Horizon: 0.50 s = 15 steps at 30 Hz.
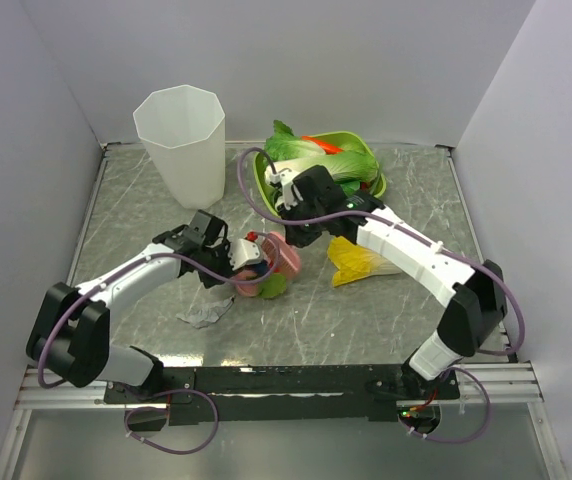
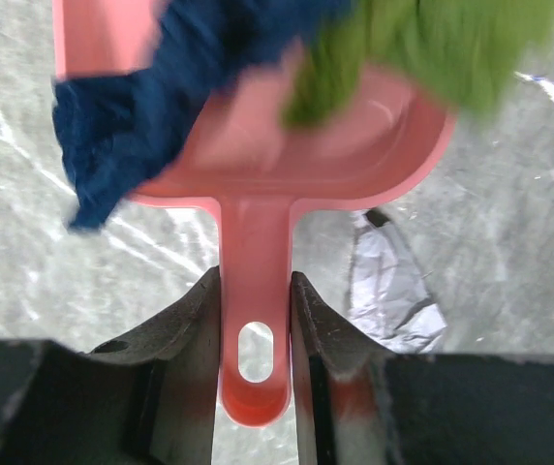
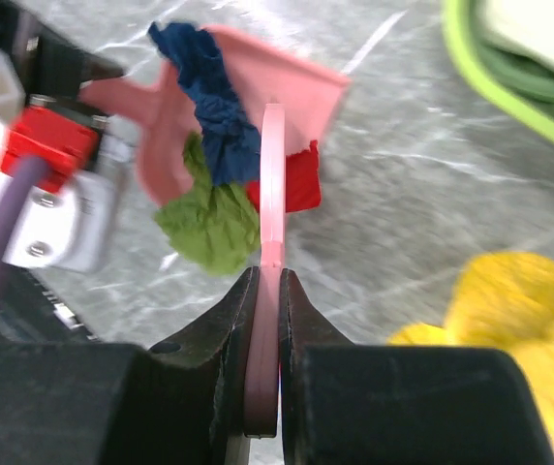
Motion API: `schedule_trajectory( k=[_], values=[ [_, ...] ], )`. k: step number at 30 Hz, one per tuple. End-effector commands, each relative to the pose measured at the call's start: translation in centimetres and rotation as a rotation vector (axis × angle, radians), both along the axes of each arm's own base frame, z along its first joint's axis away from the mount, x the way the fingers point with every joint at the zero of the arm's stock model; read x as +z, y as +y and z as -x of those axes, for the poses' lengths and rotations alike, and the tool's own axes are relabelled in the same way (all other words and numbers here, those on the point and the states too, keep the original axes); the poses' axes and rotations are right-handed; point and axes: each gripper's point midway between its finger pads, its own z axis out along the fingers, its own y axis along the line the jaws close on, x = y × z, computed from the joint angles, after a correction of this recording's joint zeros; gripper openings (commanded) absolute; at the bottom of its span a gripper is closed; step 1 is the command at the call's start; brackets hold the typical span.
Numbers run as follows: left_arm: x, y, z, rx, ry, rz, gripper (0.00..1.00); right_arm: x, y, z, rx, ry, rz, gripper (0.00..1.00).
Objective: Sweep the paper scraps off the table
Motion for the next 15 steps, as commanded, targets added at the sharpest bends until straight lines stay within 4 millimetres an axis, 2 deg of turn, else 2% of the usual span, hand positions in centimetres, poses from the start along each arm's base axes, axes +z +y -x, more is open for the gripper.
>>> schedule_trajectory(
  k=[1, 7, 10, 11, 14, 15],
  values=[
    [1.8, -2.0, -0.3, -0.001, -0.06, 0.134, 0.01, 3.3, -2.5, -1.4, -0.04, -0.179, 0.038, 0.0],
    [1.8, -2.4, 0.5, -0.003, -0.046, 0.175, 0.01, 5.4, -2.6, -1.7, -0.029, -0.243, 0.022, 0.0],
    [1.6, -2.4, 0.5, 0.001, -0.055, 0.186, 0.01, 5.5, -1.6, -0.2, 0.035, -0.183, -0.038, 0.0],
    [1.5, -2.4, 0.6, 0.004, -0.053, 0.183, 0.01, 5.8, -0.6, 1.1, 0.1, -0.142, -0.09, 0.0],
    [1.3, -2.3, 0.5, 0.009, -0.048, 0.176, 0.01, 7.1, 0.1, 2.8, 0.152, -0.1, -0.178, 0.0],
    [1.4, -2.3, 0.5, 0.011, -0.051, 0.179, 0.01, 7.0, -0.3, 3.0, 0.148, -0.104, -0.168, 0.0]
  ],
)
